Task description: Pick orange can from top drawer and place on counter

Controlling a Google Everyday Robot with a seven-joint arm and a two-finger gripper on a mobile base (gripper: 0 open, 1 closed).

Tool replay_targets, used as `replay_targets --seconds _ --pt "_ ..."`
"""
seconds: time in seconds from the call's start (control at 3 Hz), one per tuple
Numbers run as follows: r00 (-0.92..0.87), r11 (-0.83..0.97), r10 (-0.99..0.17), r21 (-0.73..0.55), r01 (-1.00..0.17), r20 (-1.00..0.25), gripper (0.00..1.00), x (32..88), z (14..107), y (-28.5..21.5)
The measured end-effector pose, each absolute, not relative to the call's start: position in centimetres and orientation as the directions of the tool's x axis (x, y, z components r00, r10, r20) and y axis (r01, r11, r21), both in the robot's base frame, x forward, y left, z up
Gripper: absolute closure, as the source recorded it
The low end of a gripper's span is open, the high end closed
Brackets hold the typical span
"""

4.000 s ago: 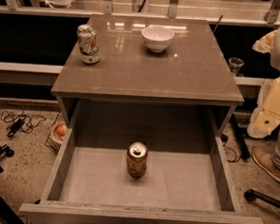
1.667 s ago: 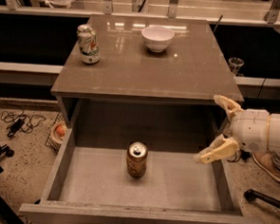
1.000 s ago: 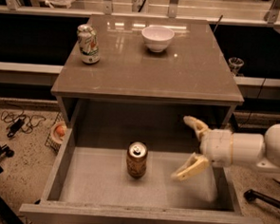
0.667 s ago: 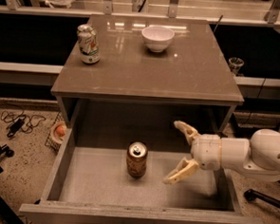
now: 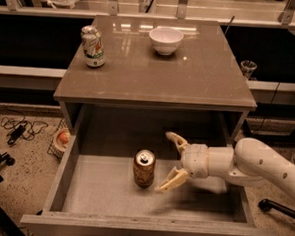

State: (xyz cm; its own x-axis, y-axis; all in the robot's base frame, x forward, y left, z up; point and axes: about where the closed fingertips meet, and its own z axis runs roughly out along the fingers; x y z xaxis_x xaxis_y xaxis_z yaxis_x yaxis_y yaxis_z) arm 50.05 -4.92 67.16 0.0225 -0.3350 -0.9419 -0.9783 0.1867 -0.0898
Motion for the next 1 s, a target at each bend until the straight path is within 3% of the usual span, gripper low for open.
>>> replay_targets --seconds 0.33,1.0 --pt "0.033 0.158 -0.317 -0.087 -0.984 -0.948 0.18 50.0 66.5 -3.4" --pt "0.032 0.087 -0.260 -0.057 -0.995 -0.965 0.64 47.6 68.0 -0.3"
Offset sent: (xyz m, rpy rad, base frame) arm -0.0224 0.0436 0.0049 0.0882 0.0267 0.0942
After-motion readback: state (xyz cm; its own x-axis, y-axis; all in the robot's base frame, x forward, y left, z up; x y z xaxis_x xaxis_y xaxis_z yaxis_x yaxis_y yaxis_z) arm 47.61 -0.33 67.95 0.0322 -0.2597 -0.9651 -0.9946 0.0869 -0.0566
